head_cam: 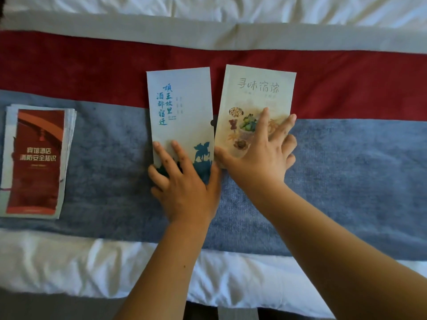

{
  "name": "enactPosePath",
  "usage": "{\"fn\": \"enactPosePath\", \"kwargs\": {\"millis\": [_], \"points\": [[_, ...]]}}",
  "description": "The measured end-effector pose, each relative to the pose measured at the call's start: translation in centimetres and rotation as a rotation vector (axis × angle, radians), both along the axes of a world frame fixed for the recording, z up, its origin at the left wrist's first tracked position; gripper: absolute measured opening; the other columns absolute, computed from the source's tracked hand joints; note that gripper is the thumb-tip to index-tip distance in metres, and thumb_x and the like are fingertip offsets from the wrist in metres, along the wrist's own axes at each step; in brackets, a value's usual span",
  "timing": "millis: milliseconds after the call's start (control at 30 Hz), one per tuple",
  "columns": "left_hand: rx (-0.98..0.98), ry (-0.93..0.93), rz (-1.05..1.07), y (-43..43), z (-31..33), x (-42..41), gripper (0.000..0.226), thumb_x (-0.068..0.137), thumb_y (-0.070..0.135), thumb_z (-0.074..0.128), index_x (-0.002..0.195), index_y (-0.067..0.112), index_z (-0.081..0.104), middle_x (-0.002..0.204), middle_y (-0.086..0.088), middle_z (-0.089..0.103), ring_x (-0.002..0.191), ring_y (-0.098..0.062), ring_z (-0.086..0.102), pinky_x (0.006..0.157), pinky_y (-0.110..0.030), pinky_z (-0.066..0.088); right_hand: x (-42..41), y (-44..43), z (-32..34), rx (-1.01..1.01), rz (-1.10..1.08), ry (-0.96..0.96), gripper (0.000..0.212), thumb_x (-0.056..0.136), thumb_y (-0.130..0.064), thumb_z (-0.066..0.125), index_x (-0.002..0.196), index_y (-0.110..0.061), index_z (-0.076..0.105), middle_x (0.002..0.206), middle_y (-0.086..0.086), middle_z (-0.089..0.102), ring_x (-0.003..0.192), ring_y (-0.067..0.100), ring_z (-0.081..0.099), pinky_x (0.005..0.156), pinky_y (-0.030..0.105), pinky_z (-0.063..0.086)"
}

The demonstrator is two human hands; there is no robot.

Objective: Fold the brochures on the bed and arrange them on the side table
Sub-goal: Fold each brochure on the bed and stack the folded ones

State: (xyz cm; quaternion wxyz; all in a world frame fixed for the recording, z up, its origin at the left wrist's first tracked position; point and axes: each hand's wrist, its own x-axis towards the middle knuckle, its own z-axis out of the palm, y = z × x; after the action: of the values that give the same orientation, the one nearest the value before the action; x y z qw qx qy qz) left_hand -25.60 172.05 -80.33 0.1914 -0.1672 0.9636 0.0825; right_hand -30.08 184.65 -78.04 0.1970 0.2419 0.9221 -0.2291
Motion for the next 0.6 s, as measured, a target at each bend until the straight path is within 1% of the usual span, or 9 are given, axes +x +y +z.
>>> {"fn": "enactPosePath", "kwargs": {"millis": [67, 133, 233, 300, 367, 433, 467, 533, 600], "points": [[-0.01, 0.003, 0.001, 0.2, -0.1, 0.0, 0.104, 0.086, 0.083, 0.013, 0.164, 0.015, 0.003, 0.17, -0.017, -0.008, 0.139, -0.05, 0.024, 0.102, -0.06, 0.037, 0.5, 0.5, -0.1, -0.062, -0.025, 0.025, 0.131, 0.075, -0.069, 0.077, 0.163, -0.034, -0.013, 0.168, 0.014, -0.028, 0.155, 0.038, -0.005, 0.123, 0.054, 0.01], [-0.006, 0.008, -0.009, 0.3, -0.1, 0.0, 0.105, 0.085, 0.085, 0.014, 0.164, 0.017, 0.007, 0.17, -0.019, -0.007, 0.139, -0.05, 0.025, 0.104, -0.06, 0.032, 0.9, 1.1, -0.2, -0.067, 0.011, 0.037, 0.129, 0.077, -0.066, 0.079, 0.164, -0.034, -0.011, 0.17, 0.014, -0.022, 0.156, 0.037, -0.005, 0.124, 0.053, 0.006], [0.005, 0.044, -0.051, -0.8, -0.1, -0.1, 0.105, 0.082, 0.089, 0.015, 0.164, 0.024, 0.011, 0.169, -0.024, -0.005, 0.136, -0.047, 0.028, 0.104, -0.057, 0.026, 1.2, 2.0, -0.2, -0.017, 0.106, 0.07, 0.118, 0.076, -0.066, 0.079, 0.163, -0.038, 0.005, 0.171, 0.015, -0.01, 0.155, 0.035, -0.001, 0.125, 0.051, 0.001], [0.02, 0.099, -0.09, -2.1, -0.2, -0.2, 0.108, 0.079, 0.09, 0.025, 0.165, 0.026, 0.01, 0.168, -0.026, -0.003, 0.136, -0.045, 0.03, 0.105, -0.056, 0.026, 1.1, 2.4, 0.0, -0.024, 0.13, 0.085, 0.109, 0.075, -0.063, 0.083, 0.16, -0.042, 0.018, 0.17, 0.015, -0.005, 0.154, 0.035, 0.002, 0.124, 0.052, 0.005], [0.069, 0.127, -0.105, -3.1, -0.4, -0.2, 0.117, 0.073, 0.092, 0.037, 0.165, 0.027, 0.005, 0.168, -0.025, -0.006, 0.14, -0.043, 0.025, 0.11, -0.058, 0.025, 1.1, 2.7, 0.1, -0.063, 0.124, 0.094, 0.103, 0.074, -0.057, 0.087, 0.157, -0.044, 0.027, 0.169, 0.014, 0.001, 0.151, 0.034, 0.007, 0.123, 0.052, 0.013], [0.115, 0.126, -0.092, -3.1, -0.3, 0.0, 0.126, 0.066, 0.096, 0.045, 0.164, 0.03, 0.0, 0.169, -0.023, -0.009, 0.145, -0.043, 0.019, 0.115, -0.06, 0.022, 1.1, 3.1, 0.1, -0.124, 0.077, 0.144, 0.101, 0.072, -0.048, 0.091, 0.154, -0.044, 0.033, 0.164, 0.011, 0.012, 0.148, 0.031, 0.015, 0.12, 0.05, 0.023], [0.134, 0.125, -0.077, -2.8, -0.2, 0.0, 0.128, 0.064, 0.096, 0.047, 0.164, 0.031, 0.0, 0.169, -0.022, -0.011, 0.147, -0.043, 0.016, 0.117, -0.061, 0.021, 1.0, 3.4, 0.1, -0.16, 0.039, 0.168, 0.104, 0.071, -0.043, 0.093, 0.155, -0.043, 0.031, 0.16, 0.008, 0.018, 0.145, 0.028, 0.02, 0.118, 0.045, 0.029], [0.187, 0.128, -0.029, -2.4, 0.0, -0.1, 0.126, 0.066, 0.092, 0.051, 0.164, 0.032, -0.002, 0.168, -0.023, -0.013, 0.151, -0.045, 0.008, 0.121, -0.061, 0.016, 0.7, 4.0, 0.1, -0.207, -0.026, 0.165, 0.117, 0.072, -0.034, 0.094, 0.161, -0.041, 0.017, 0.15, 0.004, 0.027, 0.139, 0.025, 0.032, 0.108, 0.035, 0.036], [0.234, 0.121, 0.006, -2.0, 0.2, -0.9, 0.121, 0.073, 0.083, 0.056, 0.163, 0.032, -0.007, 0.167, -0.024, -0.016, 0.154, -0.045, -0.004, 0.124, -0.059, 0.007, 0.2, 4.6, 0.3, -0.21, -0.054, 0.116, 0.13, 0.074, -0.031, 0.094, 0.163, -0.039, 0.0, 0.143, 0.003, 0.031, 0.132, 0.024, 0.041, 0.101, 0.033, 0.041]]}}
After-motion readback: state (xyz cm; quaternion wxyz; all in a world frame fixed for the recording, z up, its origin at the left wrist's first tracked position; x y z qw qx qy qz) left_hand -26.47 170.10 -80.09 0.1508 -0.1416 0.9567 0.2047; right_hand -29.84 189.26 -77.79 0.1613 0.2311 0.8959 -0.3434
